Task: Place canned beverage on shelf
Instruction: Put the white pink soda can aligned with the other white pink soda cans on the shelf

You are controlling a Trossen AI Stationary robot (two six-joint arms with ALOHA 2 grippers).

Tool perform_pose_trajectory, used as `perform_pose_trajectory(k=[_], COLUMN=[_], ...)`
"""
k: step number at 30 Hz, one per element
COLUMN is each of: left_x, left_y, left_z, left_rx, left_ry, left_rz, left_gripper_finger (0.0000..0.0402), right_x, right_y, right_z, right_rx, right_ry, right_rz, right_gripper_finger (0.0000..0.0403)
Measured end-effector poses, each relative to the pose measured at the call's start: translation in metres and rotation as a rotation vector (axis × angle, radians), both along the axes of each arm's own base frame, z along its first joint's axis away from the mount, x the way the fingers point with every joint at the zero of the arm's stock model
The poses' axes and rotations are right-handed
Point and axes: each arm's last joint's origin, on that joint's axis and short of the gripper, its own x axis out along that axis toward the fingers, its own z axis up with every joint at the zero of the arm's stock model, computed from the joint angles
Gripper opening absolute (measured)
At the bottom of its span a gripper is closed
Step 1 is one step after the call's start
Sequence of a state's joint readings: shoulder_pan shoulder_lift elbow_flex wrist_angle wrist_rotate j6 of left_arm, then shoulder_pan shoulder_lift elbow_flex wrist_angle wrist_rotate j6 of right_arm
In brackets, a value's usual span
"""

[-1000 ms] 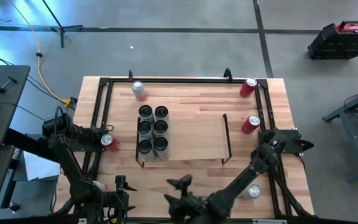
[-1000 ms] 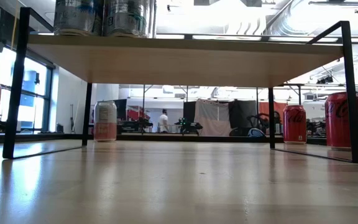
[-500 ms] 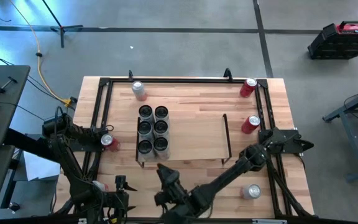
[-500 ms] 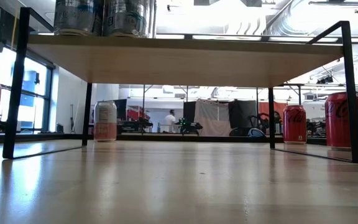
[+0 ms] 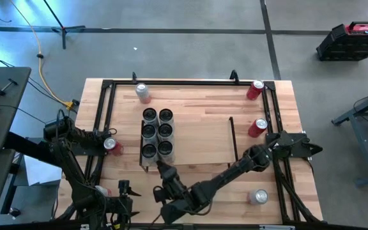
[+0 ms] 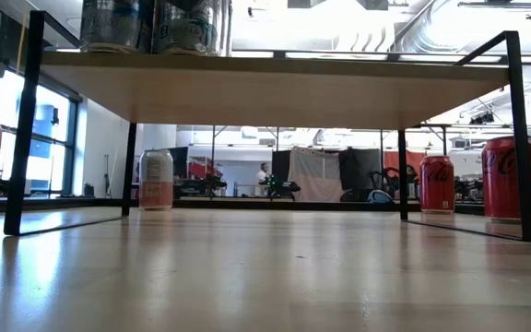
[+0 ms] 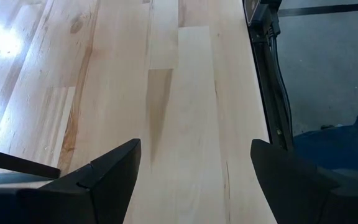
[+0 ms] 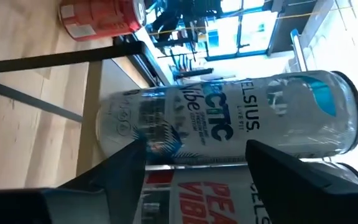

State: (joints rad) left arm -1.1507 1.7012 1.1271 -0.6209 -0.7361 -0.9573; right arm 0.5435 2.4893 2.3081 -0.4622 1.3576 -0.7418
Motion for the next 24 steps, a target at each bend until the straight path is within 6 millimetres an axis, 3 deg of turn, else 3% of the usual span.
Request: perform_pose_trajectory(k=[13, 24], left_x=[0.002, 0.003], left_y=[-0.005, -0.006], left_z=[0.002, 0.003], left_rx=[-0.062, -0.086], left_ry=[-0.028, -0.029], left_rz=[0.0, 0.011], left_gripper_finger=[0.0294, 0.0294], right_x=[0.008, -0.013], right_y=[-0.016, 0.025], right_z=[0.0, 0.005], right_rx=[0.003, 0.051], right_ry=[0.001, -0.057], right_rz=[-0.03, 0.058], right_gripper_finger=[0.025, 0.0249])
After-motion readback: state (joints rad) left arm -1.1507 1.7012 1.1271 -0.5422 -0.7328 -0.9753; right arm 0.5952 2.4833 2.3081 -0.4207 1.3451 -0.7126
